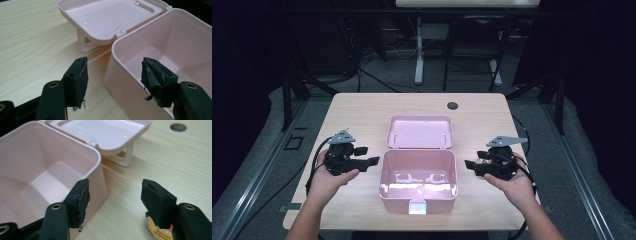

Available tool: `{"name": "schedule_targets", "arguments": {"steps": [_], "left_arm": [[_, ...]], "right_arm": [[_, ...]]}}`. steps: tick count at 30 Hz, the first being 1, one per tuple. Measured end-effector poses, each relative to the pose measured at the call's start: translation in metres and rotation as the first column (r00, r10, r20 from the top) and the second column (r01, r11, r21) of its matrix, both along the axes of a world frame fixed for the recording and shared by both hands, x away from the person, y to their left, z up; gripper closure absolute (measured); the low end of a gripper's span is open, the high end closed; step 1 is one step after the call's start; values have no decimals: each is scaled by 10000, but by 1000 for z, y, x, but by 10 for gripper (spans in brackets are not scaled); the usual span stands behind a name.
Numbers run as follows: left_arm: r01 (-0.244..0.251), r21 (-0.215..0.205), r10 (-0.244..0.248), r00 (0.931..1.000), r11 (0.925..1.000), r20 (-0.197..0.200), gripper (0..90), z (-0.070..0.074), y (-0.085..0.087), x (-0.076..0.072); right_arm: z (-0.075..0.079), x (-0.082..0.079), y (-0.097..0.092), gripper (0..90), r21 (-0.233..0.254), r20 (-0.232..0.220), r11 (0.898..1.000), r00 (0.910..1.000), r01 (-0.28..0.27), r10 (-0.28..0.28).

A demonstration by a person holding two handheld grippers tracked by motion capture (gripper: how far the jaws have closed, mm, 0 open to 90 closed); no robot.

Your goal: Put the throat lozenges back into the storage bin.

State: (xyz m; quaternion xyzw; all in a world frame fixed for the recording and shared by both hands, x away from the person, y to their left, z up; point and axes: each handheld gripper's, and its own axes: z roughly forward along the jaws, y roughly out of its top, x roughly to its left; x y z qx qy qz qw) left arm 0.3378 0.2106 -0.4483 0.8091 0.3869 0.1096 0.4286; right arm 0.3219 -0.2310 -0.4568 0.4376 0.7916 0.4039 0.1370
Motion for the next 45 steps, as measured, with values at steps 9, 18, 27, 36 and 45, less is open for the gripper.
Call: {"name": "schedule_targets", "arguments": {"steps": [9, 18, 27, 36, 45], "left_arm": [[27, 126, -24, 9998, 9999, -200, 354, 0, 2, 1], [83, -26, -83, 9997, 10000, -247, 350, 2, 3, 0], [-11, -39, 9, 9993, 10000, -380, 354, 4, 8, 0], [-358, 79, 360, 9990, 9993, -248, 349, 5, 11, 0], [-485, -145, 481, 9984, 9987, -296, 306, 6, 15, 1]], "right_arm": [[2, 15, -1, 308, -847, -149, 9964, 9999, 48, -61], [2, 28, 1, 274, -1681, -452, 9857, 9990, -139, 64], [3, 39, -1, 201, -1910, -1224, 9810, 9924, -342, 108], [1, 49, -5, 163, -1970, -1694, 9802, 9855, -200, -139], [0, 56, -7, 153, -2363, -1635, 9716, 9861, -88, -309]]}}
